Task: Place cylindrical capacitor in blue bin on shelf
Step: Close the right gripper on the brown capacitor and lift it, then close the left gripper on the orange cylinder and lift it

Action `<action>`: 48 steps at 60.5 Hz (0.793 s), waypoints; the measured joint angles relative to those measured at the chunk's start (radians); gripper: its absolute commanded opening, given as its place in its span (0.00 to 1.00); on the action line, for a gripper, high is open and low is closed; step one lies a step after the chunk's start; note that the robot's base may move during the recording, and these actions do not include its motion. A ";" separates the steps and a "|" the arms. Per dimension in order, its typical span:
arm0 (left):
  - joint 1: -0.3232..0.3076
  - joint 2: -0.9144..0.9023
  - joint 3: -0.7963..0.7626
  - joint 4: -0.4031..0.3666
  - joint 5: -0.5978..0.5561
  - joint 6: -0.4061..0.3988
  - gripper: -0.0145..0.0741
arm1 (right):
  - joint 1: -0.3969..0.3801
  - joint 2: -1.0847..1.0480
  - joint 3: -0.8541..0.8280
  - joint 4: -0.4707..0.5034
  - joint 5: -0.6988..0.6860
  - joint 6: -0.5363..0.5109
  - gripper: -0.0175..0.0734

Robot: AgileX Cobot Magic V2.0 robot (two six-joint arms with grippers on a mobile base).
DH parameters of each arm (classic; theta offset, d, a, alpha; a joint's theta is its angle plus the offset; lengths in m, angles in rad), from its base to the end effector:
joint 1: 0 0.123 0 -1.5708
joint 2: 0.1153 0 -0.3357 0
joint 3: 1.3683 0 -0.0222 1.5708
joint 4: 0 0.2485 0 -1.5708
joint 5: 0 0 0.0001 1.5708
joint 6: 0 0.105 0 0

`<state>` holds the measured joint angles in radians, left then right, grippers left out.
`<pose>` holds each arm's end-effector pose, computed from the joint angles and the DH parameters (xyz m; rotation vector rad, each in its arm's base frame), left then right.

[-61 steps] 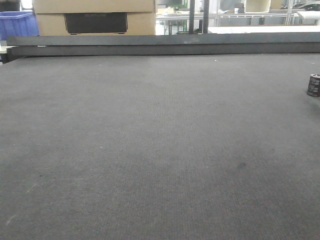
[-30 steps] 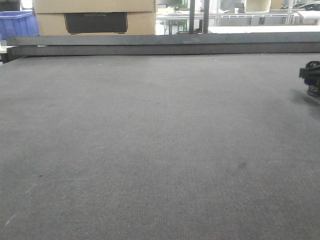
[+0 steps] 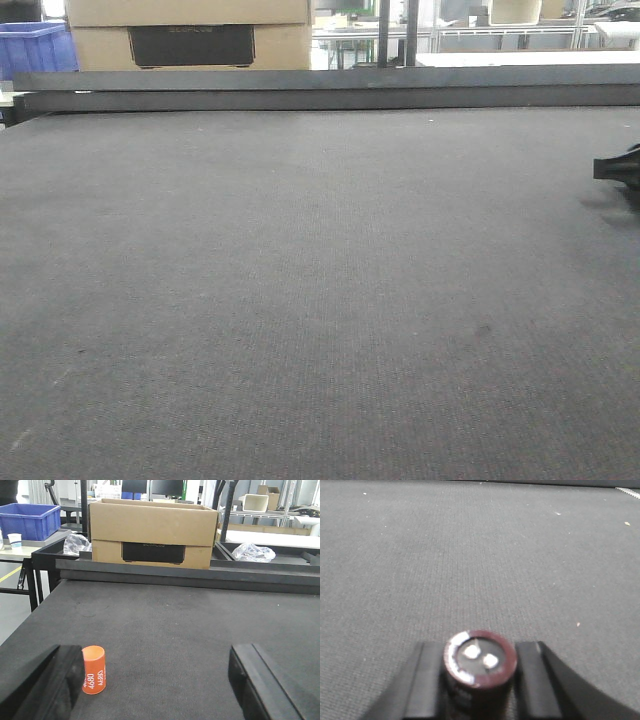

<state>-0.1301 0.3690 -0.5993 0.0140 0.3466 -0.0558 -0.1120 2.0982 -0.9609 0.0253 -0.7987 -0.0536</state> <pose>0.0368 -0.0043 0.3748 0.0663 1.6000 -0.1304 0.4427 -0.0517 0.1610 0.0822 1.8221 -0.1210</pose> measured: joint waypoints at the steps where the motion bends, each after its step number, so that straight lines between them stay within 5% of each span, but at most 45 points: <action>1: 0.000 0.000 0.000 0.000 0.004 0.000 0.71 | 0.000 0.000 0.000 0.000 0.000 0.000 0.18; 16: 0.000 0.000 0.031 0.000 0.041 0.000 0.72 | 0.000 -0.076 0.012 0.000 0.017 0.000 0.03; 27: 0.000 0.032 0.135 0.015 -0.023 0.000 0.84 | 0.000 -0.287 0.072 0.000 0.059 0.000 0.03; 48: 0.050 0.362 0.310 0.018 -0.493 0.000 0.84 | 0.000 -0.812 0.178 0.000 0.378 0.000 0.03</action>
<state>-0.0796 0.7313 -0.2892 0.0317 -0.1467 -0.0558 -0.1120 1.2863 -0.7826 0.0253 -0.4203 -0.0536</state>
